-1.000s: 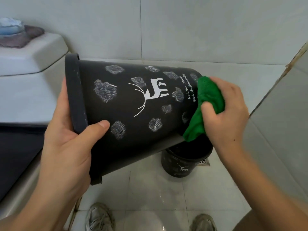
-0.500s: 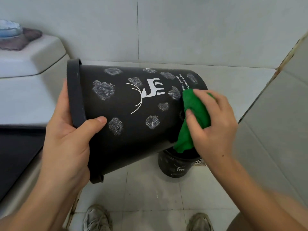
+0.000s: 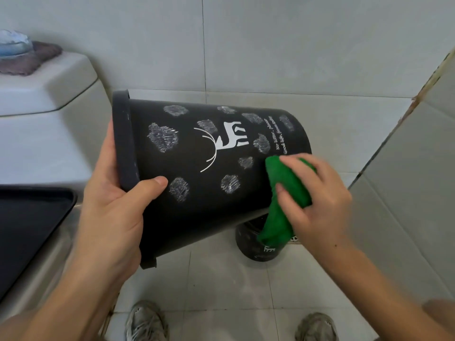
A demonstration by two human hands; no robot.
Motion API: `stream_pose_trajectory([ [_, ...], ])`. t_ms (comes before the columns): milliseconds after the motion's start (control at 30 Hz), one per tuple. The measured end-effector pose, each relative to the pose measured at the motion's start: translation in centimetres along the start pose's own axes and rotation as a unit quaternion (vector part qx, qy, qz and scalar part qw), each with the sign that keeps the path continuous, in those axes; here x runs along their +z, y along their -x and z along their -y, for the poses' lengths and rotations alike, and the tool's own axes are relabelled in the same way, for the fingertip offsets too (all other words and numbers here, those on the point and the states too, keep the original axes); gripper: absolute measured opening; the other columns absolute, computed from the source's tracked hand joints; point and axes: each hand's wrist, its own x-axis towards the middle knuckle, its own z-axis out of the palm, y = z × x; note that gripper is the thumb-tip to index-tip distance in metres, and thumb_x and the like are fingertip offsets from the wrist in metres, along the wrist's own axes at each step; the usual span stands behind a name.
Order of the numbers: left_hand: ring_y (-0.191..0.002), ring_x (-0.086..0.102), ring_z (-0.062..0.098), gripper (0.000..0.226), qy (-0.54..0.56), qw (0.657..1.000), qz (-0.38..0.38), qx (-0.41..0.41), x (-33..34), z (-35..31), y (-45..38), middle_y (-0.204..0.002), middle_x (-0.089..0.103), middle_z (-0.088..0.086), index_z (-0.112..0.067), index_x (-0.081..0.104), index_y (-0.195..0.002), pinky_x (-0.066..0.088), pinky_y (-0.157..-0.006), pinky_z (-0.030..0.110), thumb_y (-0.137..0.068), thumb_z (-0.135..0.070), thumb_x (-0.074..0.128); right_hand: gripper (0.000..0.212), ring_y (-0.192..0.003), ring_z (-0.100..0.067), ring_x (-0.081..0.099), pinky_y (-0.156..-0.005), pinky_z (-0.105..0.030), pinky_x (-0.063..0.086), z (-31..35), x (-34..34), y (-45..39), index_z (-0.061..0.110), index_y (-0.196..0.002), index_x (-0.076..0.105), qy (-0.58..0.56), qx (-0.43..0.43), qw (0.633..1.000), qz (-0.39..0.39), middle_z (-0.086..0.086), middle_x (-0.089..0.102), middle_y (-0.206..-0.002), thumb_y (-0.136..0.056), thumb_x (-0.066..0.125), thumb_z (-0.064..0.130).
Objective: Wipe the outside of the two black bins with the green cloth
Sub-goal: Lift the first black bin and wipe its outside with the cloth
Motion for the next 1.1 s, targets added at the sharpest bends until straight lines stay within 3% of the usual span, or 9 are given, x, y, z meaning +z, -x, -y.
stream_pose_trajectory([
  [133, -0.118, 0.063, 0.020, 0.081, -0.003, 1.000, -0.002, 0.009, 0.3, -0.2, 0.2, -0.125, 0.067, -0.005, -0.032, 0.038, -0.147, 0.046, -0.102, 0.054, -0.080, 0.013, 0.049, 0.040, -0.102, -0.027, 0.062, -0.087, -0.031, 0.047, -1.3, -0.4, -1.7, 0.015, -0.121, 0.067, -0.017, 0.083, 0.995, -0.047, -0.007, 0.063, -0.115, -0.084, 0.058, 0.027],
  [267, -0.117, 0.063, 0.023, 0.081, -0.003, 1.000, -0.009, 0.002, 0.3, 0.0, 0.3, -0.125, 0.067, -0.003, -0.031, 0.040, -0.146, 0.046, -0.101, 0.057, -0.084, 0.021, 0.042, 0.034, -0.096, -0.027, 0.062, -0.085, -0.024, 0.043, 0.3, -0.4, 0.3, 0.010, -0.115, 0.070, 0.023, -0.027, 0.999, -0.017, -0.012, 0.066, -0.112, -0.084, 0.060, 0.020],
  [333, -0.117, 0.063, 0.023, 0.081, -0.001, 1.000, -0.008, -0.004, 0.4, 0.1, 0.4, -0.125, 0.067, -0.002, -0.032, 0.040, -0.146, 0.046, -0.101, 0.057, -0.084, 0.020, 0.043, 0.032, -0.094, -0.027, 0.063, -0.081, -0.028, 0.046, -0.2, -0.4, 0.3, 0.011, -0.113, 0.071, 0.038, -0.068, 0.997, 0.011, -0.011, 0.067, -0.111, -0.085, 0.060, 0.020],
  [433, -0.118, 0.063, 0.025, 0.081, 0.001, 1.000, -0.001, -0.005, 0.4, -0.1, 0.6, -0.125, 0.067, -0.001, -0.032, 0.039, -0.146, 0.044, -0.103, 0.058, -0.082, 0.016, 0.046, 0.034, -0.093, -0.031, 0.064, -0.075, -0.037, 0.050, -1.7, -0.4, -1.3, 0.016, -0.114, 0.071, 0.050, 0.001, 0.999, -0.015, -0.006, 0.066, -0.111, -0.083, 0.058, 0.022],
  [500, -0.117, 0.063, 0.025, 0.081, 0.001, 1.000, -0.004, -0.005, 0.3, -0.3, 0.7, -0.125, 0.067, -0.002, -0.033, 0.040, -0.146, 0.044, -0.102, 0.059, -0.080, 0.013, 0.048, 0.034, -0.094, -0.031, 0.063, -0.078, -0.033, 0.048, -1.6, -0.5, -1.4, 0.015, -0.113, 0.071, 0.046, 0.020, 0.998, -0.034, -0.007, 0.066, -0.111, -0.082, 0.059, 0.021],
  [667, -0.112, 0.066, 0.021, 0.081, 0.000, 1.000, -0.025, -0.015, 0.3, -0.2, 0.9, -0.120, 0.070, -0.006, -0.035, 0.043, -0.143, 0.050, -0.095, 0.056, -0.085, 0.020, 0.041, 0.029, -0.094, -0.028, 0.063, -0.082, -0.028, 0.046, 0.2, -0.3, 0.7, 0.010, -0.109, 0.074, 0.036, -0.092, 0.995, 0.007, -0.013, 0.067, -0.110, -0.084, 0.061, 0.013],
  [833, -0.112, 0.066, 0.022, 0.079, 0.008, 0.999, -0.031, -0.006, 0.3, -0.3, 0.9, -0.119, 0.070, -0.005, -0.032, 0.043, -0.144, 0.053, -0.092, 0.053, -0.085, 0.021, 0.040, 0.029, -0.098, -0.032, 0.063, -0.084, -0.028, 0.047, -0.7, -0.6, -0.7, 0.007, -0.111, 0.072, 0.026, -0.027, 0.998, -0.058, -0.015, 0.065, -0.111, -0.084, 0.061, 0.011],
  [1000, -0.111, 0.066, 0.022, 0.078, 0.003, 0.999, -0.039, -0.011, 0.1, -0.3, 0.8, -0.117, 0.071, -0.005, -0.033, 0.044, -0.143, 0.054, -0.091, 0.049, -0.085, 0.020, 0.042, 0.027, -0.097, -0.032, 0.063, -0.091, -0.024, 0.042, 0.2, -0.2, 1.1, 0.007, -0.110, 0.073, 0.053, -0.125, 0.991, -0.021, -0.019, 0.066, -0.111, -0.085, 0.064, 0.011],
  [1100, -0.110, 0.067, 0.020, 0.079, 0.002, 0.999, -0.037, -0.011, 0.1, -0.4, 0.8, -0.115, 0.071, -0.006, -0.032, 0.044, -0.143, 0.054, -0.092, 0.045, -0.084, 0.021, 0.041, 0.029, -0.097, -0.032, 0.064, -0.087, -0.027, 0.044, -1.0, -0.3, -0.1, 0.009, -0.111, 0.073, 0.059, -0.110, 0.992, -0.024, -0.017, 0.066, -0.112, -0.084, 0.063, 0.012],
])
